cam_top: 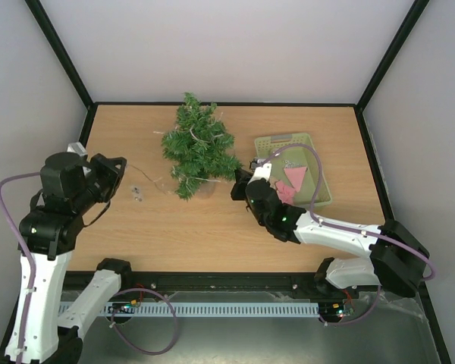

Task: Decorate the small christmas tree

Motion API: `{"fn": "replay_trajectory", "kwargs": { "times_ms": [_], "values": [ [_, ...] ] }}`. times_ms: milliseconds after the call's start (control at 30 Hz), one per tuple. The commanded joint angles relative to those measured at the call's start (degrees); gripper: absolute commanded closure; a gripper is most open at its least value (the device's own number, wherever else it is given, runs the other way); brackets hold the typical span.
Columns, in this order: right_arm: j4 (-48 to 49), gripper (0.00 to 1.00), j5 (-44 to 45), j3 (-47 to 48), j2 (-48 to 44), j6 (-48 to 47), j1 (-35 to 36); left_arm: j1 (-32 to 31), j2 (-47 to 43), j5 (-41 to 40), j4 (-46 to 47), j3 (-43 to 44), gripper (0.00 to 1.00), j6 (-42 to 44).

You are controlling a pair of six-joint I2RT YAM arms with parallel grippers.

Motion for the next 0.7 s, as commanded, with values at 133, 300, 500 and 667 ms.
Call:
{"fn": "replay_trajectory", "kwargs": {
  "times_ms": [133, 300, 500, 667],
  "values": [
    [-0.69, 0.98, 2.24, 1.61, -1.30, -1.80, -0.77, -0.04, -4.34, 7.40, -4.36, -1.93, 0.98, 9.81],
    [-0.60, 0.98, 1.99, 1.46, -1.03, -1.13, -0.77, -0.10, -8.31, 9.83, -4.33, -11.04, 0.98, 12.76],
    [-0.18, 0.98, 2.39, 1.24, -1.12, -1.20, -0.83, -0.85, -9.66, 17.28, 0.57, -19.28, 0.98, 11.65],
    [0.21, 0.98, 2.72, 1.71, -0.73, -1.83, -0.84, -2.55, -9.72, 21.61, 5.55, -18.92, 0.98, 11.94]
  ]
}}
